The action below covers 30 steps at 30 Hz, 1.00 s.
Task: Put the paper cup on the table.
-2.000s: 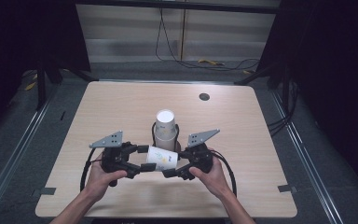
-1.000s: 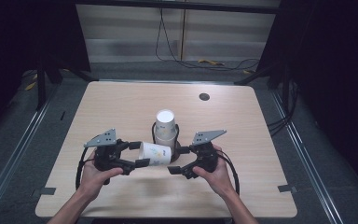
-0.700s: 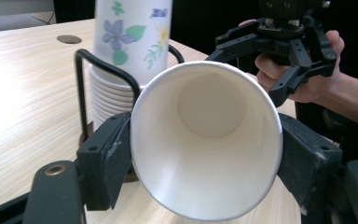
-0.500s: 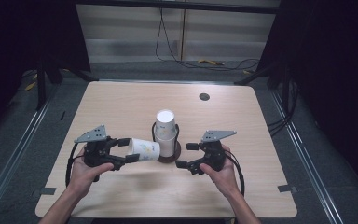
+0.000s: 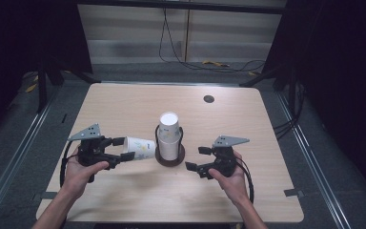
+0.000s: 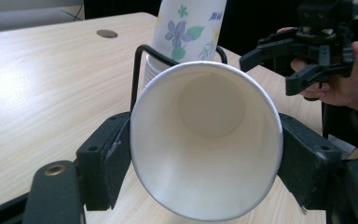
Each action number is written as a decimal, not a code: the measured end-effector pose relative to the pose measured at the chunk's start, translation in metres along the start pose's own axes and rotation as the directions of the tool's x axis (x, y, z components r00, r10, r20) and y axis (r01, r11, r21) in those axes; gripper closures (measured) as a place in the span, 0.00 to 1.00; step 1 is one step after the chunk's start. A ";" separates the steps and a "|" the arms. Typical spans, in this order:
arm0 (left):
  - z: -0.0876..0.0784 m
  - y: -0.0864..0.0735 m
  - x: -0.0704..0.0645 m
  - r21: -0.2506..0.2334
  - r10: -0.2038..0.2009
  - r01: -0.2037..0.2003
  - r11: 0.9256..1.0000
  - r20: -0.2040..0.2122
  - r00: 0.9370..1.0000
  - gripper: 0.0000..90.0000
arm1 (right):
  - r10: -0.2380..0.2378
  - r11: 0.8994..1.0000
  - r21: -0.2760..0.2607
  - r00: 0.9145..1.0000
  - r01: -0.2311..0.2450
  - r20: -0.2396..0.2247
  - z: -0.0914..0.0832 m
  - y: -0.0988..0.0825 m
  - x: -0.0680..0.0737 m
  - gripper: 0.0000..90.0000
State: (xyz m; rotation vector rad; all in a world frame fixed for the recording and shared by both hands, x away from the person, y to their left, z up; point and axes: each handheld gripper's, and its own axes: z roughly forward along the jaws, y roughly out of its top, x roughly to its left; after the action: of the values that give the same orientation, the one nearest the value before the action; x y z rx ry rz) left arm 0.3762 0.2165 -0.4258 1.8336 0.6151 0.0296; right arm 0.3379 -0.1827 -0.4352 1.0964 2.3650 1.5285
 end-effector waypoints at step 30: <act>0.000 0.002 0.032 0.183 -0.006 0.039 0.982 -0.179 0.984 0.28 | -0.003 1.000 0.011 0.999 0.002 0.044 -0.008 -0.013 -0.006 0.21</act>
State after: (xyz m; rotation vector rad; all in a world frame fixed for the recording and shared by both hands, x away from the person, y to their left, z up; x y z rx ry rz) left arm 0.4049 0.2293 -0.4329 2.0191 0.7853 0.1254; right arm 0.3322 -0.1951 -0.4438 1.1171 2.3476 1.4767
